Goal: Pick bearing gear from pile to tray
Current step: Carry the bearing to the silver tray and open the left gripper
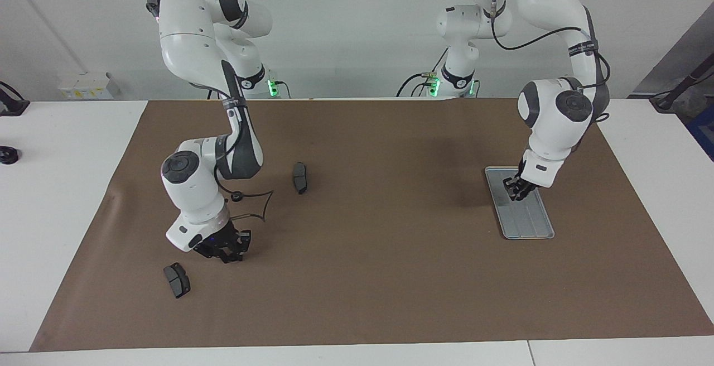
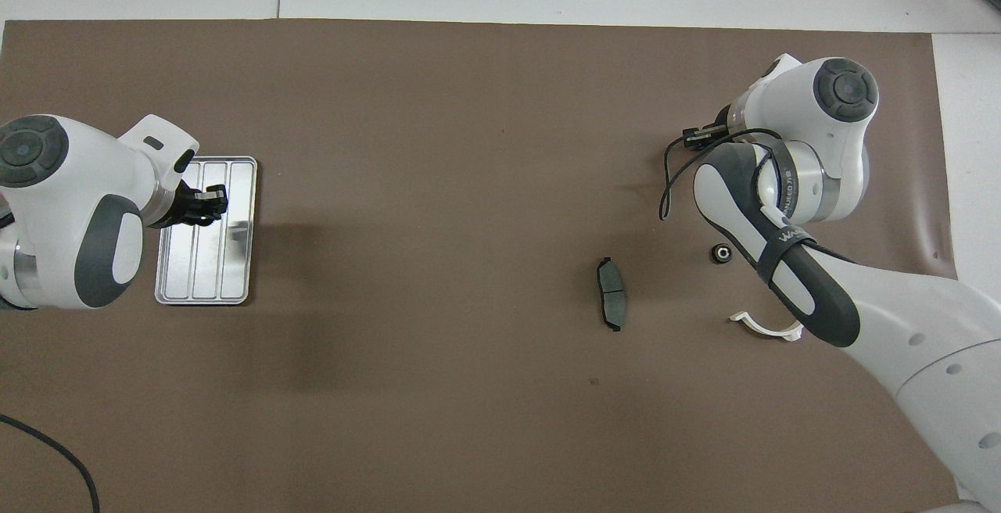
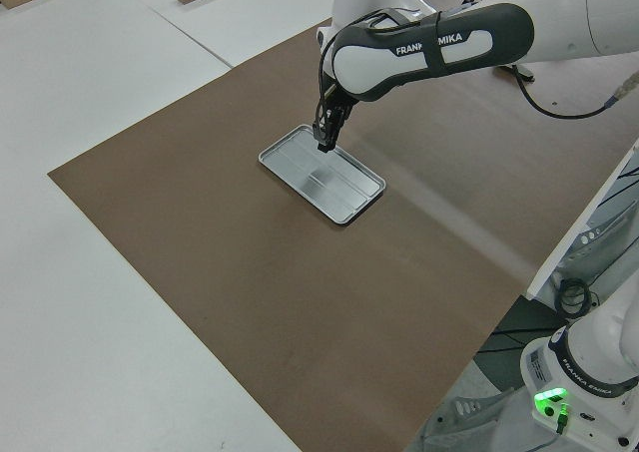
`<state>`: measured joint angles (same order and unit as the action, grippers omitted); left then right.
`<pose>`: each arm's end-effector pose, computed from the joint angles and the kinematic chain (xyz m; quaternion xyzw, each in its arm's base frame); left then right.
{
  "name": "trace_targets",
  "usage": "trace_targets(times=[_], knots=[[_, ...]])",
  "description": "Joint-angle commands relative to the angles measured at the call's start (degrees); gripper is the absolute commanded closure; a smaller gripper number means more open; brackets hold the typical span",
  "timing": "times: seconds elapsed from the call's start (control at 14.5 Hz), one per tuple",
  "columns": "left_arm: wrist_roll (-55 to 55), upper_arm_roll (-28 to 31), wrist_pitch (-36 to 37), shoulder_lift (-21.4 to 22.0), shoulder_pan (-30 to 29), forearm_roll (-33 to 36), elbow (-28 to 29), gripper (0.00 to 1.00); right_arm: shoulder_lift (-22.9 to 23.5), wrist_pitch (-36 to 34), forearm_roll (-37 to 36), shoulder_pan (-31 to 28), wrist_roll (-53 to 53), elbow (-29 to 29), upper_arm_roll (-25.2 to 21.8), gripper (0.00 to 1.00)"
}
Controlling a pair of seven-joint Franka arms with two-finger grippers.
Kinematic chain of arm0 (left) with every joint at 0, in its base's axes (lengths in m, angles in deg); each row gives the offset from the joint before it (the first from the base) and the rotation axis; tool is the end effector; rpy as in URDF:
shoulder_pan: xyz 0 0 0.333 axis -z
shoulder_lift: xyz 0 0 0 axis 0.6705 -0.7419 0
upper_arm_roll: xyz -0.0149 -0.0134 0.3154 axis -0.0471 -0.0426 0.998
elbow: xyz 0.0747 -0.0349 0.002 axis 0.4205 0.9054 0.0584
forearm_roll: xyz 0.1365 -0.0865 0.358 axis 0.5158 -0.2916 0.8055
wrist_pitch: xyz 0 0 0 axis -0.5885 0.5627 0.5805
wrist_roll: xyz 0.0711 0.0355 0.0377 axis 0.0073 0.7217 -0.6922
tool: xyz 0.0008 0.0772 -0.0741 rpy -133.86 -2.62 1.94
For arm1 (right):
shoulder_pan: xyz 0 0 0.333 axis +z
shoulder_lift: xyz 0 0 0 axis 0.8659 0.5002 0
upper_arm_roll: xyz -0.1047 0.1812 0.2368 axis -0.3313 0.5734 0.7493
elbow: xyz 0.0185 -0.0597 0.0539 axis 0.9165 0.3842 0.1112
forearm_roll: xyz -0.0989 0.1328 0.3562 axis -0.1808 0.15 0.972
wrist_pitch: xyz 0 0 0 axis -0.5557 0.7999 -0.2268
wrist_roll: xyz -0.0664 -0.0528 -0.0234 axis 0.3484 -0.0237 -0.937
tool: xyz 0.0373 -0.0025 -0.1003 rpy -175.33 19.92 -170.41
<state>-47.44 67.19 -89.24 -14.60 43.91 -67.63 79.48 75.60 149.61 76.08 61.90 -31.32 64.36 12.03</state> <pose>0.5846 -0.0148 0.3509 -0.9957 -0.0846 -0.0165 0.0333 0.7039 0.0485 0.2897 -0.9940 -0.0674 -0.0862 0.0068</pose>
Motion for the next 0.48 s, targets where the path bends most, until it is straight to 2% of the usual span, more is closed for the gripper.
trace_targets(times=[0.0,0.07,0.41], knots=[[3.54,-0.74,-1.82,2.79,-3.12,0.91,4.79,1.0,0.67,1.47,-0.62,-0.24,-0.83,1.08,0.36,0.79],[4.34,-0.74,-1.9,3.22,-3.56,0.82,5.76,1.0,0.67,1.47,-0.62,-0.24,-0.83,1.08,0.36,0.84],[4.52,-0.74,-2.69,4.81,-3.83,0.82,9.63,1.0,0.5,-0.36,-0.71,0.28,-0.83,-0.23,0.36,0.97]])
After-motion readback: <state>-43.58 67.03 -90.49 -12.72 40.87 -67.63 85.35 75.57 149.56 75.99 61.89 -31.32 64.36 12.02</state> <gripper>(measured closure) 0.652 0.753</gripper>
